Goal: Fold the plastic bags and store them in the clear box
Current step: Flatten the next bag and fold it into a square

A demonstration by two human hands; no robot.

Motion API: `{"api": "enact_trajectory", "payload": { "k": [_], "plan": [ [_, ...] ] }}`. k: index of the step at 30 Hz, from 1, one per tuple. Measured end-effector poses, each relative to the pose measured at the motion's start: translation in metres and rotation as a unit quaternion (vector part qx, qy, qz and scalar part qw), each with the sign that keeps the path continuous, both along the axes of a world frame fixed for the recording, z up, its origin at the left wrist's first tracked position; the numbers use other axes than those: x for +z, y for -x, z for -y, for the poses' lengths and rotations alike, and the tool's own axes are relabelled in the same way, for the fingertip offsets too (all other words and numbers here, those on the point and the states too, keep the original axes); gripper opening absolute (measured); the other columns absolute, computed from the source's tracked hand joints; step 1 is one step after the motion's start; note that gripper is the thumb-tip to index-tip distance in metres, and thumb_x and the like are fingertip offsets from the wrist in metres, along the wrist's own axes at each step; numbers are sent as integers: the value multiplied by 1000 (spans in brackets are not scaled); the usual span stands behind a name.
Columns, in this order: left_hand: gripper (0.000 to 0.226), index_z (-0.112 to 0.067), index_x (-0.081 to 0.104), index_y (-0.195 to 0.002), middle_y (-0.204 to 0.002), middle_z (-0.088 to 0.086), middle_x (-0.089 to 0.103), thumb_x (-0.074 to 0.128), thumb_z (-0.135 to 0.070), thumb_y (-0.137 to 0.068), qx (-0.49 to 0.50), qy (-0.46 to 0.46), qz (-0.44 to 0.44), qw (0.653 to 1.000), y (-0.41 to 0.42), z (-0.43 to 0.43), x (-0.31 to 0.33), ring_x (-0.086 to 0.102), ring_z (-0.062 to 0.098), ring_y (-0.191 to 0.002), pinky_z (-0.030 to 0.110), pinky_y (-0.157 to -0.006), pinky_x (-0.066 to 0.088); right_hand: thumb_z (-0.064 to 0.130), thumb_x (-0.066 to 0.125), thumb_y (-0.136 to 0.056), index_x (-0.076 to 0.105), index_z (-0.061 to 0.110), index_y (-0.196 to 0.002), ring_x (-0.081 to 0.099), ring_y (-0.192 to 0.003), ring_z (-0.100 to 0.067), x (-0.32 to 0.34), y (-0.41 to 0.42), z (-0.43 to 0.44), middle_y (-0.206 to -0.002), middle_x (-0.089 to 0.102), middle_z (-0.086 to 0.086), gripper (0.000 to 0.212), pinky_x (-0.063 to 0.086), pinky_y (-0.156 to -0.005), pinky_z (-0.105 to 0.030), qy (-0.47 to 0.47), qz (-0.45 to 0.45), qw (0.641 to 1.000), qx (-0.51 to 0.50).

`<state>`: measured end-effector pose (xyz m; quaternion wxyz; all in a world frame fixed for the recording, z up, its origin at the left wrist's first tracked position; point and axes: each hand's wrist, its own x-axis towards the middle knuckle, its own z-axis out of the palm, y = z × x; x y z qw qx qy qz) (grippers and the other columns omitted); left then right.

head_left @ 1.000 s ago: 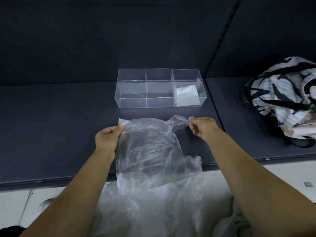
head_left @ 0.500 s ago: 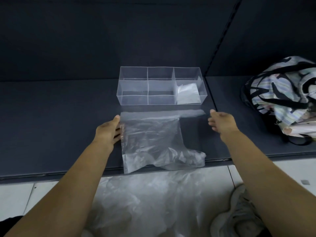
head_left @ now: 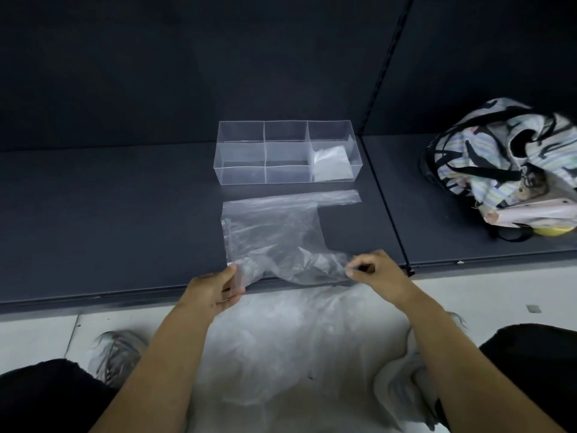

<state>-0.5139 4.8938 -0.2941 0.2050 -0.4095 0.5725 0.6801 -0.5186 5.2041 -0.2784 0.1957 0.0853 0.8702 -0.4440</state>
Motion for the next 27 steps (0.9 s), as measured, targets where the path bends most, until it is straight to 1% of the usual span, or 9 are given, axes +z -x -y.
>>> {"api": "enact_trajectory", "payload": {
  "k": [3,5,8,10,14,19,22,24,27],
  "plan": [
    [13,-8,60,-91,-78,6,60,66,-20,-90,23,20,-3,1000,1,3,2,61,19,-72,28,-61,51,30,65,-90,66,2,-70,55,-77,-23,9,10,-16,-74,51,-7,34,40,-68,-15,-2,15,1000,28],
    [13,-9,59,-85,-77,5,58,67,-17,-89,41,38,-6,998,4,8,3,60,18,-70,27,-58,51,45,56,-92,62,2,-73,63,-88,-31,14,19,-29,-79,61,-14,47,43,-81,-27,17,51,999,3],
    [14,-9,57,-82,-71,5,55,67,-16,-89,28,55,-9,998,7,12,3,61,19,-68,27,-57,50,54,54,-88,60,10,-80,68,-98,-23,18,30,-40,-91,68,-1,46,52,-89,-32,129,113,982,-83],
    [16,-8,56,-81,-70,6,55,67,-16,-89,18,69,-8,997,8,11,3,62,21,-69,28,-57,50,42,60,-90,58,12,-82,72,-85,-19,19,33,-41,-81,68,2,31,55,-74,-26,182,133,970,-90],
    [12,-5,60,-86,-72,9,61,66,-15,-90,2,100,-16,995,6,14,-2,65,20,-64,23,-49,54,7,67,-87,62,8,-91,58,-55,-8,14,37,-45,-70,65,-4,6,46,-50,-17,113,83,985,-103],
    [15,0,66,-84,-63,10,62,67,-14,-89,-53,162,-35,985,-8,0,-10,61,11,-40,20,-42,51,1,67,-84,64,1,-107,61,-57,-15,-4,34,-48,-70,66,-9,23,50,-59,-24,8,42,982,-184],
    [27,0,68,-78,-62,8,64,75,-25,-82,-136,287,-45,947,-13,-8,-9,64,22,-55,33,-61,56,7,67,-84,60,2,-115,63,-91,-31,-10,26,-41,-99,66,-16,31,48,-80,-35,-156,17,962,-224],
    [30,-4,61,-83,-77,6,63,74,-31,-81,-158,409,-59,897,-14,-12,-6,64,30,-78,33,-66,47,10,64,-85,56,5,-119,51,-111,-40,-8,20,-23,-122,53,-20,35,41,-91,-43,-260,-39,934,-240],
    [19,-4,59,-98,-100,16,59,65,-20,-89,-130,525,-201,817,-8,-24,0,55,38,-97,40,-77,41,10,61,-84,57,8,-121,44,-117,-39,-3,15,32,-128,46,-19,37,35,-96,-46,-307,-175,917,-186]
  ]
}}
